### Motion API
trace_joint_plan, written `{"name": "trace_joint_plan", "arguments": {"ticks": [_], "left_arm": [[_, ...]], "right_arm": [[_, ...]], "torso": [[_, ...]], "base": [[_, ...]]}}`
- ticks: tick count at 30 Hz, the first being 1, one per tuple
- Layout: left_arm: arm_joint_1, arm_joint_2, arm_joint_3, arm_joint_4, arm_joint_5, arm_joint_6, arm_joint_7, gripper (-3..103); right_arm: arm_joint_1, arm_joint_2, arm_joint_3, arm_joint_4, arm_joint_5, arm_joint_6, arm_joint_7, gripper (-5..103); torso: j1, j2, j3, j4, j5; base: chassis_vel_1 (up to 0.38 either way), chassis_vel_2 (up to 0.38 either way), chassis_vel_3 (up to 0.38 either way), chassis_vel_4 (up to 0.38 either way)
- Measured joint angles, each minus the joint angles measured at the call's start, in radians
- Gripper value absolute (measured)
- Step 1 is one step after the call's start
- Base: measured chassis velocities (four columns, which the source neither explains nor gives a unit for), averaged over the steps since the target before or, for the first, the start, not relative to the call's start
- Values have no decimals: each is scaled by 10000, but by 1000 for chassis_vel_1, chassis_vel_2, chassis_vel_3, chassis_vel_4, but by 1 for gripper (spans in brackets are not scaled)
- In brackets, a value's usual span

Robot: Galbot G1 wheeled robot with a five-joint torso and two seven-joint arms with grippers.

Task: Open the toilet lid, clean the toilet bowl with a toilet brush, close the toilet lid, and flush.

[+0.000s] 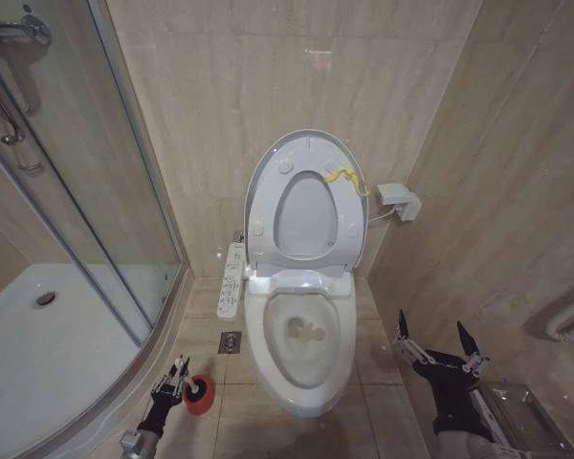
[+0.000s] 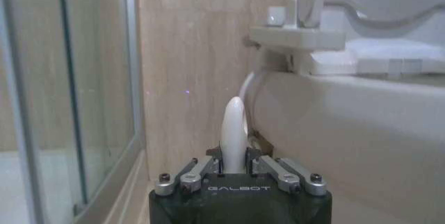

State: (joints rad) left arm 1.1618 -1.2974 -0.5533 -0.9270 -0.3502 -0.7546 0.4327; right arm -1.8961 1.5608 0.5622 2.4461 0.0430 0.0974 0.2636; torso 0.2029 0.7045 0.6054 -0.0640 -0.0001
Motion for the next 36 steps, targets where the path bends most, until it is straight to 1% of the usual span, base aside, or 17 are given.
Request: {"name": "trace_joint_plan", "arguments": {"ticks": [6, 7, 8, 11, 13, 16, 18, 19, 22, 23, 26, 27, 30, 31, 33, 34, 36], "left_arm": [[788, 165, -119, -1654, -785, 426, -59, 20], [1141, 272, -142, -2426, -1041, 585, -58, 20], [1141, 272, -142, -2426, -1041, 585, -58, 20], [1904, 554, -259, -4165, -1503, 1060, -58, 20], [2110, 642, -315, -4629, -1645, 1262, -54, 20], [2623, 822, -597, -5666, -2073, 1753, 20, 20], [3396, 1012, -978, -6761, -2563, 2245, 81, 20], [3396, 1012, -978, -6761, -2563, 2245, 81, 20], [4586, 1247, -1626, -8252, -3039, 2736, 228, 20], [4586, 1247, -1626, -8252, -3039, 2736, 228, 20], [5606, 1357, -2425, -9683, -3741, 3205, 744, 20], [5606, 1357, -2425, -9683, -3741, 3205, 744, 20], [5933, 1496, -3050, -10436, -4827, 3433, 1670, 20], [5933, 1496, -3050, -10436, -4827, 3433, 1670, 20], [5788, 1701, -3113, -10727, -5654, 3746, 1850, 20], [5788, 1701, -3113, -10727, -5654, 3746, 1850, 20], [5109, 1898, -2870, -10755, -6219, 3815, 1746, 20]], "right_arm": [[0, -1, 0, 0, 0, 0, -1, 100], [0, 0, 0, 0, 0, 0, 0, 100], [0, 0, 0, 0, 0, 0, 0, 100], [0, 0, 0, 0, 0, 0, 0, 100], [0, -2, 0, 0, 0, 0, 0, 100], [0, -1, 0, 0, 0, 0, 0, 100], [0, 0, 0, 0, 0, 0, 0, 100], [0, 0, 0, 0, 0, 0, 0, 100], [0, 0, 0, 0, 0, 0, 0, 100], [0, 0, 0, 0, 0, 0, 0, 100], [0, 0, 0, 0, 0, 0, 0, 100], [0, 0, 0, 0, 0, 0, 0, 100], [0, 0, 0, 0, 0, 0, 0, 100], [0, 0, 0, 0, 0, 0, 0, 100], [0, -1, 0, 0, 0, 0, 0, 100], [0, -1, 0, 0, 0, 0, 0, 100], [0, 0, 0, 0, 0, 0, 0, 100]], "torso": [[0, 0, 0, 0, 0], [0, 1, 0, -2, 1], [0, 1, 0, -2, 1], [0, 1, 0, -1, 2], [0, 1, 0, 0, 1], [0, 1, 0, -3, 0], [0, 1, 0, -1, -1], [0, 1, 0, -1, -1], [0, 1, -1, 1, 1], [0, 1, -1, 1, 1], [0, 1, -1, 2, 2], [0, 1, -1, 2, 2], [0, 1, -1, -1, 2], [0, 1, -1, -1, 2], [0, 1, 0, 0, 1], [0, 1, 0, 0, 1], [0, 1, 0, 0, 0]], "base": [[0, 0, 0, 0], [0, 0, 0, 0], [0, 0, 0, 0], [0, 0, 0, 0], [0, 0, 0, 0], [0, 0, 0, 0], [0, 0, 0, 0], [0, 0, 0, 0], [0, 0, 0, 0], [0, 0, 0, 0], [0, 0, 0, 0], [0, 0, 0, 0], [0, 0, 0, 0], [0, 0, 0, 0], [0, 0, 0, 0], [0, 0, 0, 0], [0, 0, 0, 0]]}}
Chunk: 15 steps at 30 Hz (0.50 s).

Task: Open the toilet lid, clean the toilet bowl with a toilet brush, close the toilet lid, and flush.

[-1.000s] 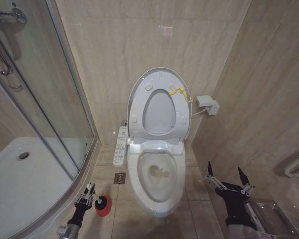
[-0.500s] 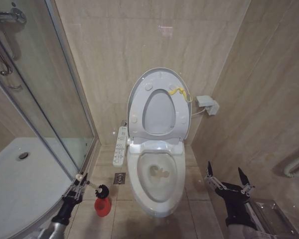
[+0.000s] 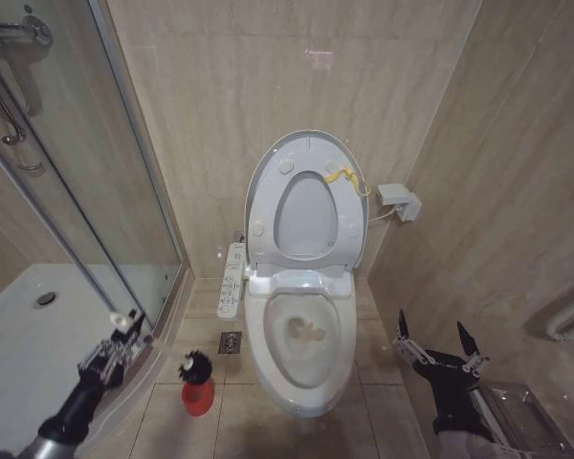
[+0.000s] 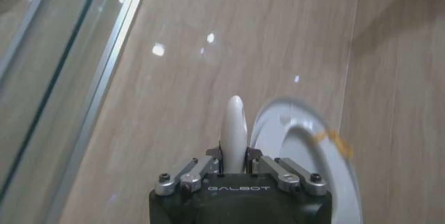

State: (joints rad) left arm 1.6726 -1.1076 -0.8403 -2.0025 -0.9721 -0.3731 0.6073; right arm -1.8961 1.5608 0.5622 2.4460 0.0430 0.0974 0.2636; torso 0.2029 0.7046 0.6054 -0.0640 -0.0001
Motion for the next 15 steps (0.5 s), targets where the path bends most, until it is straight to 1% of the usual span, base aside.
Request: {"name": "trace_joint_plan", "arguments": {"ticks": [1, 2, 3, 4, 5, 7, 8, 9, 11, 13, 14, 15], "left_arm": [[-355, 60, 176, 24, -242, 0, -161, 20], [-355, 60, 176, 24, -242, 0, -161, 20], [-645, 68, 321, 66, -502, 3, -335, 20], [-1026, 52, 531, 158, -783, 16, -592, 20], [-1342, 9, 694, 255, -986, 22, -750, 20], [-1503, -23, 779, 322, -1087, 25, -830, 20], [-1947, -139, 1018, 537, -1360, 40, -998, 20], [-1947, -139, 1018, 537, -1360, 40, -998, 20], [-2693, -370, 1483, 902, -1822, 66, -1199, 20], [-3181, -470, 1894, 1257, -2025, 80, -1260, 20], [-3181, -470, 1894, 1257, -2025, 80, -1260, 20], [-3413, -497, 2103, 1457, -2053, 86, -1262, 20]], "right_arm": [[0, 1, 0, 0, 0, 0, 0, 100], [0, 1, 0, 0, 0, 0, 0, 100], [0, 1, 0, 0, 0, 0, 2, 100], [0, 0, 0, 0, 0, 0, 1, 100], [0, 0, 0, 1, 0, 0, 0, 100], [0, 0, 0, 1, 0, 0, 0, 100], [0, 0, 0, 0, 0, 0, 0, 100], [0, 0, 0, 0, 0, 0, 0, 100], [0, 0, 0, 0, 0, 0, 0, 100], [0, 0, 0, 0, 0, 0, 2, 100], [0, 0, 0, 0, 0, 0, 2, 100], [0, 0, 0, 0, 0, 0, 0, 100]], "torso": [[0, 0, 0, -7, 0], [0, 0, 0, -7, 0], [1, -1, 0, -7, 0], [2, -1, 1, 1, 1], [2, -1, 1, -2, 1], [2, -1, 1, -3, 0], [2, -1, 1, 0, -1], [2, -1, 1, 0, -1], [2, -1, 1, 0, -1], [2, -1, 1, -1, 1], [2, -1, 1, -1, 1], [2, -1, 1, 5, 2]], "base": [[0, 0, 0, 0], [0, 0, 0, 0], [0, 0, 0, 0], [0, 0, 0, 0], [0, 0, 0, 0], [0, 0, 0, 0], [0, 0, 0, 0], [0, 0, 0, 0], [0, 0, 0, 0], [0, 0, 0, 0], [0, 0, 0, 0], [0, 0, 0, 0]]}}
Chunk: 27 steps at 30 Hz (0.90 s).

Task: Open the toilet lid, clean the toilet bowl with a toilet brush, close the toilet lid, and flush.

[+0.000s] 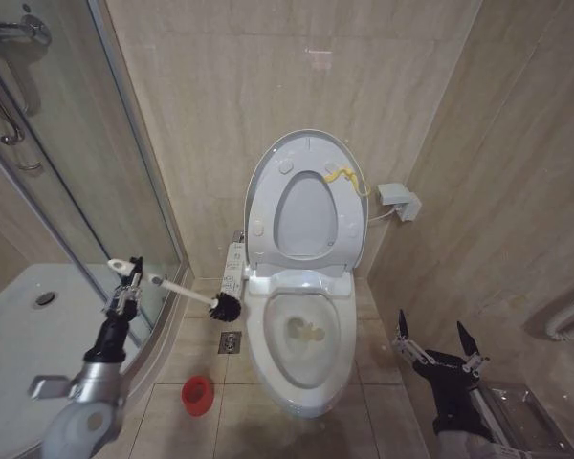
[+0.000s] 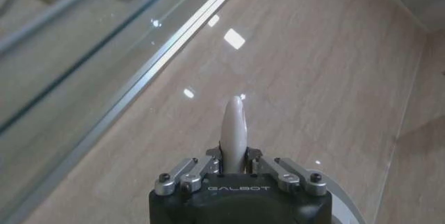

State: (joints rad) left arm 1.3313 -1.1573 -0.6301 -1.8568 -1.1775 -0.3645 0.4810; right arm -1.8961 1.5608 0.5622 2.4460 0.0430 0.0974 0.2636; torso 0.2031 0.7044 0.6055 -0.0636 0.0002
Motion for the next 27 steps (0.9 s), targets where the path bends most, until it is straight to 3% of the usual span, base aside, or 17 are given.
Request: {"name": "trace_joint_plan", "arguments": {"ticks": [7, 13, 16, 19, 27], "left_arm": [[-1545, -110, 1504, 1142, 11, 68, -23, 20], [-3306, -387, 3019, 2697, 557, -18, 122, 20], [-3906, -627, 3586, 3607, 1055, -251, 207, 20], [-4671, -1096, 4758, 5245, 1815, -881, 105, 20], [-5587, -2093, 5704, 7297, 2978, -1704, 143, 20]], "right_arm": [[0, 0, 0, 0, 0, 0, 0, 100], [0, 0, 0, 0, 0, 0, 4, 100], [0, 0, 0, 0, 0, 0, 1, 100], [0, -2, -1, 0, 0, 0, -1, 100], [0, -1, 0, 0, 0, 0, 0, 100]], "torso": [[0, 0, 0, -5, -1], [0, 0, 0, -4, 2], [0, 0, 0, -5, 1], [0, -1, 0, -4, -1], [-1, -1, 0, -5, -1]], "base": [[0, 0, 0, 0], [0, 0, 0, 0], [0, 0, 0, 0], [0, 0, 0, 0], [0, 0, 0, 0]]}}
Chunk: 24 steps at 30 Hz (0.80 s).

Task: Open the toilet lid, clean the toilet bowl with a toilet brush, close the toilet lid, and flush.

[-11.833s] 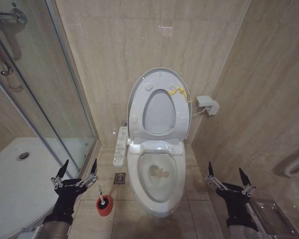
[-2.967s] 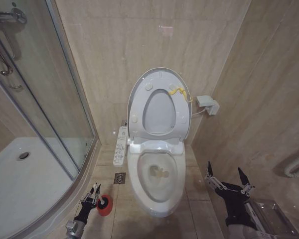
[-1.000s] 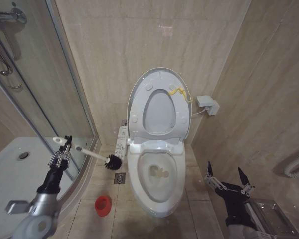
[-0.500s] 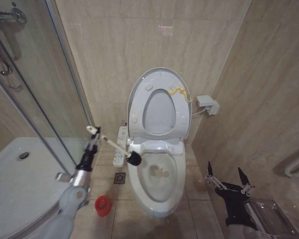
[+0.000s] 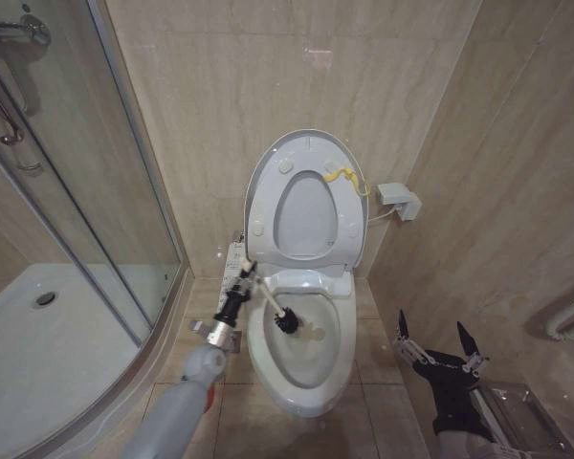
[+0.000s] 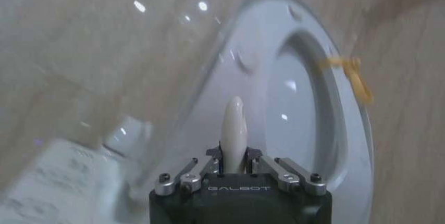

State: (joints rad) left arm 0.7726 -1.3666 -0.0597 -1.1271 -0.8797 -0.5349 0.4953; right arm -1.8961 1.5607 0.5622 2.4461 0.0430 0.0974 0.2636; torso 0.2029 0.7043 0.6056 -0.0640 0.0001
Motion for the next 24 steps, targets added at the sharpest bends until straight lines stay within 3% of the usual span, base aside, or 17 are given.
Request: {"name": "trace_joint_plan", "arguments": {"ticks": [2, 4, 6, 8, 11, 15, 20, 24], "left_arm": [[-288, -297, 203, 583, 253, -157, 88, 20], [-1018, -932, 513, 2119, 780, -531, 483, 20], [-1181, -1105, 554, 2451, 930, -620, 587, 20], [-1495, -1698, 402, 3141, 1453, -885, 883, 20], [-1781, -2364, 225, 3839, 1814, -1165, 1091, 20], [-1960, -2480, 29, 4295, 2079, -1388, 1260, 20], [-1808, -2471, -379, 4697, 2474, -1763, 1817, 20], [-1294, -2450, -543, 4449, 2490, -1867, 1933, 20]], "right_arm": [[0, 1, 0, 0, 0, 0, 0, 100], [0, 1, -1, 0, 0, 0, 0, 100], [0, 1, 0, 0, 0, 0, 2, 100], [0, 0, 1, 0, -1, 0, 3, 100], [0, 1, -1, 0, 0, 0, -1, 100], [0, 0, 2, 0, 0, 0, 3, 100], [0, 2, 0, 1, 0, 0, -1, 100], [0, 2, -1, 0, 0, 0, -1, 100]], "torso": [[0, 1, -1, 0, 2], [0, 1, -1, 4, 4], [0, 1, -1, 4, 4], [1, 1, -1, 5, 6], [1, 1, -1, -15, -8], [1, 1, 0, 1, 7], [-2, 5, -6, 3, 5], [-4, 10, -10, 11, 12]], "base": [[0, 0, 0, 0], [0, 0, 0, 0], [0, 0, 0, 0], [0, 0, 0, 0], [0, 0, 0, 0], [0, 0, 0, 0], [0, 0, 0, 0], [0, 0, 0, 0]]}}
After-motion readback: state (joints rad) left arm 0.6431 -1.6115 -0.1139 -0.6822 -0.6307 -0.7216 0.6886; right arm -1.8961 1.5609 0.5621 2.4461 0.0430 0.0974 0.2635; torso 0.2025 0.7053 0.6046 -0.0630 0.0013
